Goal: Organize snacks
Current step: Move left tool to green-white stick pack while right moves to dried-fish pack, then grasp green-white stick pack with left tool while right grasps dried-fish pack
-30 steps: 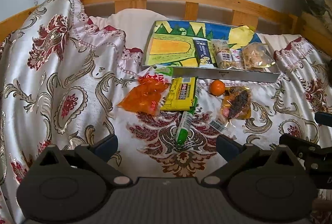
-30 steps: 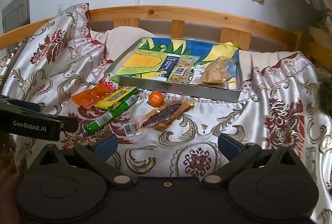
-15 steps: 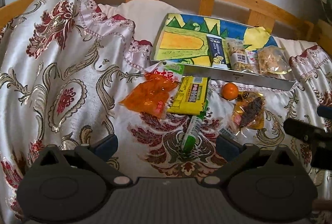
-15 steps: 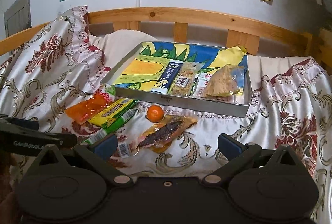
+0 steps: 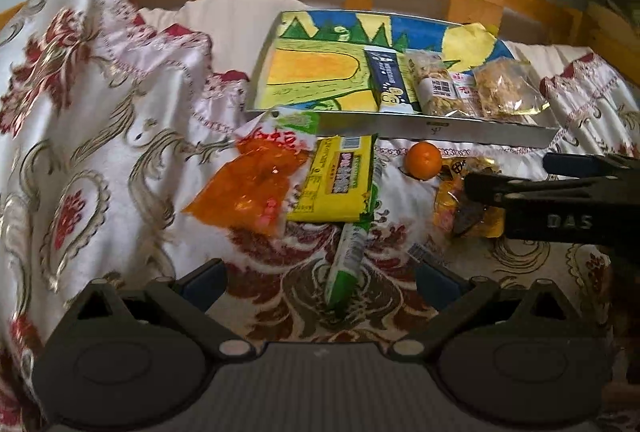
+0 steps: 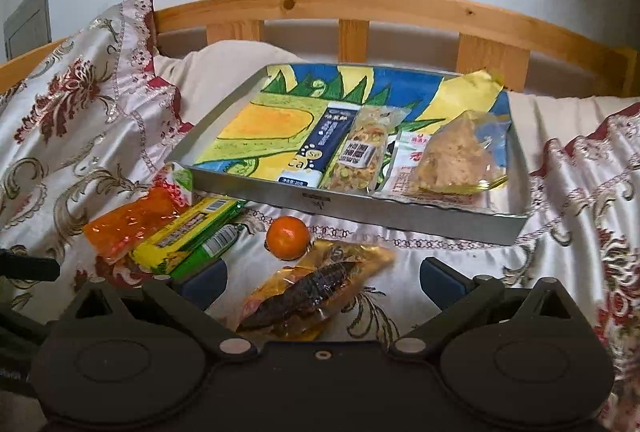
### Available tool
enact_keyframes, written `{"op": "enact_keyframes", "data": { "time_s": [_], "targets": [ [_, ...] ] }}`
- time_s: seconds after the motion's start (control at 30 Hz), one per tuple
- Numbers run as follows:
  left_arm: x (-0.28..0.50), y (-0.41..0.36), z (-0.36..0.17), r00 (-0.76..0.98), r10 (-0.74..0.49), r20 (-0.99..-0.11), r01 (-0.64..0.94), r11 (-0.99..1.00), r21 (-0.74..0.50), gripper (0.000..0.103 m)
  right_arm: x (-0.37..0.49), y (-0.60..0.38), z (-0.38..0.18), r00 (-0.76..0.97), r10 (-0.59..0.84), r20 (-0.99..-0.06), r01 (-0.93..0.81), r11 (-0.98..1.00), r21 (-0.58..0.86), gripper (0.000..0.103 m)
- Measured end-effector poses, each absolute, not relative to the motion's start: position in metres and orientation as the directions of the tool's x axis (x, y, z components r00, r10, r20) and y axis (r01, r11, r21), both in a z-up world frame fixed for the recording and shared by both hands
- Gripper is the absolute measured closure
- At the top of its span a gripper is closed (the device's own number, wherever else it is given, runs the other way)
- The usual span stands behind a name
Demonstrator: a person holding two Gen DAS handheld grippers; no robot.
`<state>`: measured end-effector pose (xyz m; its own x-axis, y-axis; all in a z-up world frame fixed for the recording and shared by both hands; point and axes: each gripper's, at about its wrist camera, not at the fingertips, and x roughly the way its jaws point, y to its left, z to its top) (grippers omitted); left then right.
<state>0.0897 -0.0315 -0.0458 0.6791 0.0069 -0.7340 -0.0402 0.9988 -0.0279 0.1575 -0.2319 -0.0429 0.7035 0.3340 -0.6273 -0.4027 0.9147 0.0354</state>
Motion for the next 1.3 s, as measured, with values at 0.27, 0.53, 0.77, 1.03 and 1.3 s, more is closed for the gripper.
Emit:
{"op": "enact_keyframes", "data": {
  "time_s": [0.27, 0.53, 0.77, 1.03, 1.3],
  "targets": [
    [0.105, -0.037, -0.053, 0.669, -0.028, -0.743, 0.015, 1.0, -0.024, 0.002, 0.177, -0.231, -0.067, 0.657, 0.346, -0.669, -0.41, 0.91, 0.068, 0.007],
    [0.121, -0.039, -0.058, 0.663, -0.084, -0.744, 0.008, 0.994, -0.105, 0.019, 0.17, -0.242, -0.073, 0.635, 0.372, -0.677, -0.432, 0.898, 0.089, 0.019],
    [0.128, -0.042, -0.064, 0.623, -0.129, -0.772, 0.024, 0.989, -0.146, 0.04, 0.164, -0.258, -0.067, 0.622, 0.38, -0.684, -0.409, 0.903, 0.13, 0.038],
    [0.126, -0.04, -0.06, 0.608, -0.125, -0.784, 0.0, 0.988, -0.157, 0.057, 0.158, -0.261, -0.058, 0.619, 0.398, -0.677, -0.41, 0.899, 0.153, 0.06],
    [0.142, -0.041, -0.064, 0.596, -0.128, -0.793, -0.004, 0.987, -0.163, 0.058, 0.153, -0.259, -0.052, 0.633, 0.452, -0.628, -0.458, 0.873, 0.167, 0.066]
  ]
}}
